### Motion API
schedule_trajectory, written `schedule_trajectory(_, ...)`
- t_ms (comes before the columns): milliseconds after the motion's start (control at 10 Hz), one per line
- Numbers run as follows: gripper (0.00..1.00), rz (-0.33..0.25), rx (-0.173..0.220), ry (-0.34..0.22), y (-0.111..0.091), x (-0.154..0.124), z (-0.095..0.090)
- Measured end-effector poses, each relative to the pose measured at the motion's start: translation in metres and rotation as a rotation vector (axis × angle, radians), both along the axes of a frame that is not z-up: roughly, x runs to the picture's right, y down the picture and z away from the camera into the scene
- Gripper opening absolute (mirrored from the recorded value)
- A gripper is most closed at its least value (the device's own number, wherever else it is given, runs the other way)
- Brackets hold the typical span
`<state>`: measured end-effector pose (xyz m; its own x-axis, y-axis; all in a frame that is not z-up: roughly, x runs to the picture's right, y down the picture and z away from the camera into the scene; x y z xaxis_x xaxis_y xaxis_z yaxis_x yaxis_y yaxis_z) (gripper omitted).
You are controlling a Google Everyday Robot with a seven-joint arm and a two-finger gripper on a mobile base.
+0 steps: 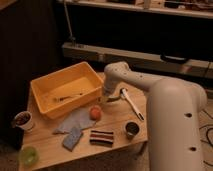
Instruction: Place pepper in plastic cup
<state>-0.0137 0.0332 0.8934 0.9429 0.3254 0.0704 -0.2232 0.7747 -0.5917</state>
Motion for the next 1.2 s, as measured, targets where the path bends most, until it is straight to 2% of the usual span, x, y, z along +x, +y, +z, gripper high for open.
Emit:
schedule_trajectory(300, 0.00, 0.002, 0.077, 0.072, -0.054, -0.007, -0.056)
schedule_trajectory(500, 0.00, 0.041, 0.096, 0.038, -0.080, -0.019, -0.089)
schedule_trajectory(600, 0.00, 0.083, 0.098, -0.030, -0.093, -0.033, -0.110)
schedule_trajectory(800, 0.00, 0.149, 0.075, -0.160, -0.096, -0.061, -0.134)
schedule_trajectory(1000, 0.00, 0.182, 0.019, -0.310, -0.075, -0.110, -0.153)
schedule_trajectory(1200, 0.00, 0.172, -0.037, -0.426, -0.050, -0.156, -0.167)
